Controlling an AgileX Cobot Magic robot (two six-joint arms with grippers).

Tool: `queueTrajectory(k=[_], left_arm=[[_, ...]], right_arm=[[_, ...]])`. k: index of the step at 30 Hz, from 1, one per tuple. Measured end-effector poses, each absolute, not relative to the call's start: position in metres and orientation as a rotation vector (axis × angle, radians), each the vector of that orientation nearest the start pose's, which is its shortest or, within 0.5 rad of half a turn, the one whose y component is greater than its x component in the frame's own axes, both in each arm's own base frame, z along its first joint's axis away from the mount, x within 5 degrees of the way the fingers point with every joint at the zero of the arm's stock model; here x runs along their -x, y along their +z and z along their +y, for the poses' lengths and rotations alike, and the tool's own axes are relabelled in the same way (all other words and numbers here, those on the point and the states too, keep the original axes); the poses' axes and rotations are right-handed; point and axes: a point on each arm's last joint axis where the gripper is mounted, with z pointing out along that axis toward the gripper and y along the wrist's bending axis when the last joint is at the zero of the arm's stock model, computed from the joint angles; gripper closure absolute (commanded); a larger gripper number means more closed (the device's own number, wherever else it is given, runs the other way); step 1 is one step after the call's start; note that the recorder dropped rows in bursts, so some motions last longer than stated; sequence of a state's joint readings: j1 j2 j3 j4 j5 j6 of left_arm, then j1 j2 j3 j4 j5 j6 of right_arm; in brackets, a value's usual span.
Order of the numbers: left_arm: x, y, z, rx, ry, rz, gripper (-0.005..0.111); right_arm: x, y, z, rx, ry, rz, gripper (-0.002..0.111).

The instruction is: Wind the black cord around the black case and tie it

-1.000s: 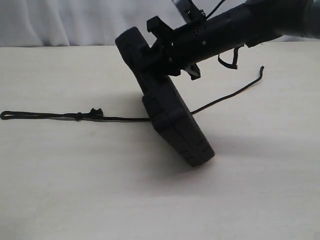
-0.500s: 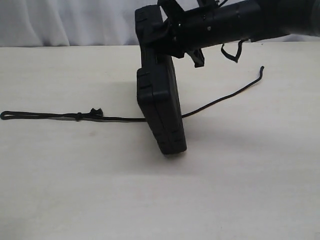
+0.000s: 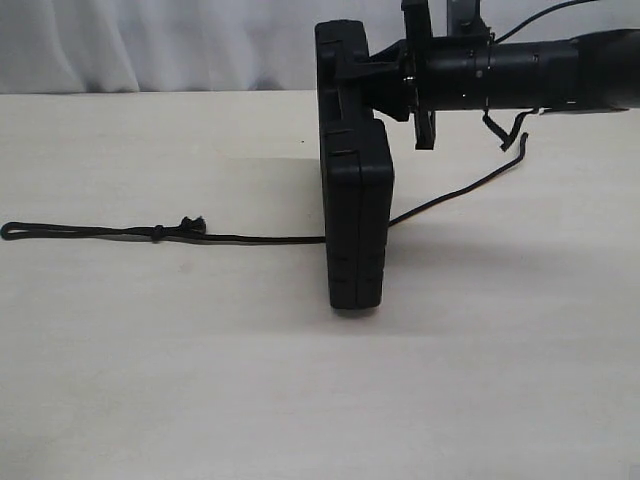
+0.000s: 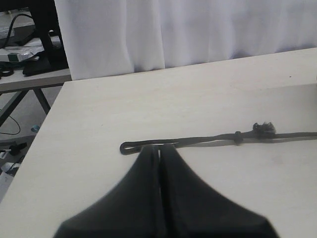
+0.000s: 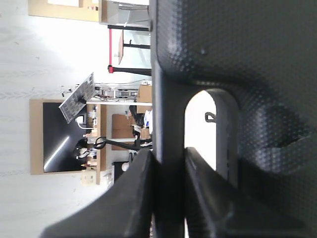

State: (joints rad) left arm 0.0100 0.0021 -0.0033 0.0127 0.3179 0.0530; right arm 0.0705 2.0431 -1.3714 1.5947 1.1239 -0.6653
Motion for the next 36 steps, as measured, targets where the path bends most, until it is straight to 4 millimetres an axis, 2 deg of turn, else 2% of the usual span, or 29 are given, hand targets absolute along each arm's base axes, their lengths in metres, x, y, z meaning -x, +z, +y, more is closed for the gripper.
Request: queueTrajectory(k=[11,19,36], left_arm=[[-0.0541,0.1855,0.0009,-0.047,0.057,1.800,0.107],[-0.0541,0.1855,0.0009,-0.047,0.057,1.800,0.107],[-0.0541,0.1855,0.0009,-0.047,0.057,1.800,0.107]], right_arm=[[-0.4125,0.2158,0.1113,-0.193,1.747,2.232,0.103],[-0.4141,0.2143,0.1104,-0.190,1.708,2.233,0.078],[-0.4152,0.2162,0.1087,-0.135,1.613,2.257,0.078]])
